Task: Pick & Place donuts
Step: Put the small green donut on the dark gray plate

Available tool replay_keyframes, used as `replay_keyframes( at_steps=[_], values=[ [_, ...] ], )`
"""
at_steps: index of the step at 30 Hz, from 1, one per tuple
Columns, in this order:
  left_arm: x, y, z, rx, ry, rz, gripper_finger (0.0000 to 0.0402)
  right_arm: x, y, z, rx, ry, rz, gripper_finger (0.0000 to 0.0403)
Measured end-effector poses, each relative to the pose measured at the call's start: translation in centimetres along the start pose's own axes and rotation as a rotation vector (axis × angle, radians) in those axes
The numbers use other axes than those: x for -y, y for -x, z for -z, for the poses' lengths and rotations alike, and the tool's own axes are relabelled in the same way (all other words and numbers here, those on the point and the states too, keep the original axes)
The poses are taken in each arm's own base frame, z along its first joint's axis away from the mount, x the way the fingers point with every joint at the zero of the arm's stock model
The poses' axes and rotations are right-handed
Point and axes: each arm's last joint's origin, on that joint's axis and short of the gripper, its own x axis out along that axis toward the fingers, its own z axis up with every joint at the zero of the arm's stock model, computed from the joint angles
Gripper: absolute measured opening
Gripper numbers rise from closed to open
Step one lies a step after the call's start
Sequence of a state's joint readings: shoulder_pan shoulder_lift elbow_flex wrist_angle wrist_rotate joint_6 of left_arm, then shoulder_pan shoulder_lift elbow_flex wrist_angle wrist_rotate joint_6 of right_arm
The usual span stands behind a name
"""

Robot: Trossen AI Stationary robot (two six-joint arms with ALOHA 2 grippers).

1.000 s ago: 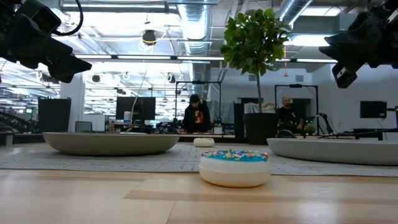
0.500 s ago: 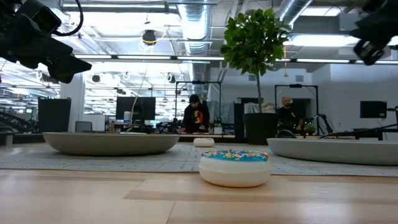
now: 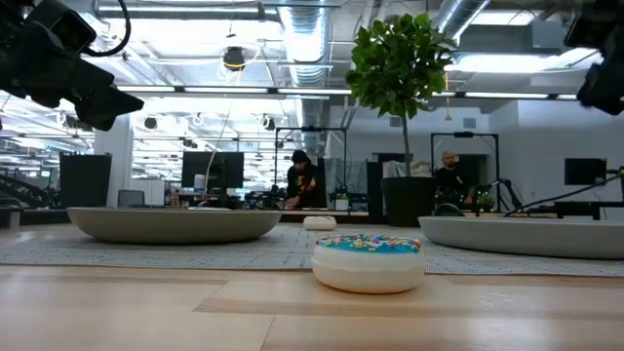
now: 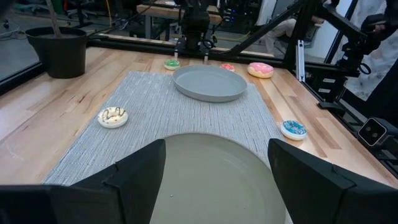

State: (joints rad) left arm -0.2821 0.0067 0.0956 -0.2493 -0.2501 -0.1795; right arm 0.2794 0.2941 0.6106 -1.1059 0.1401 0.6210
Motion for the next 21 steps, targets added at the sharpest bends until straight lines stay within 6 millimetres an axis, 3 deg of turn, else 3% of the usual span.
replay_keyframes(
  at_steps=[9, 21],
  values=[
    [0.0, 0.0, 0.0, 0.0, 0.0, 0.0, 0.0277, -1.0, -2.8, -0.8, -0.191, 0.027, 0.171, 0.0063],
    [0.0, 0.0, 0.0, 0.001, 0.001, 0.0, 0.0277, -0.6, -5.1, -1.6, -0.264, -0.156, 0.387, 0.0064]
  ],
)
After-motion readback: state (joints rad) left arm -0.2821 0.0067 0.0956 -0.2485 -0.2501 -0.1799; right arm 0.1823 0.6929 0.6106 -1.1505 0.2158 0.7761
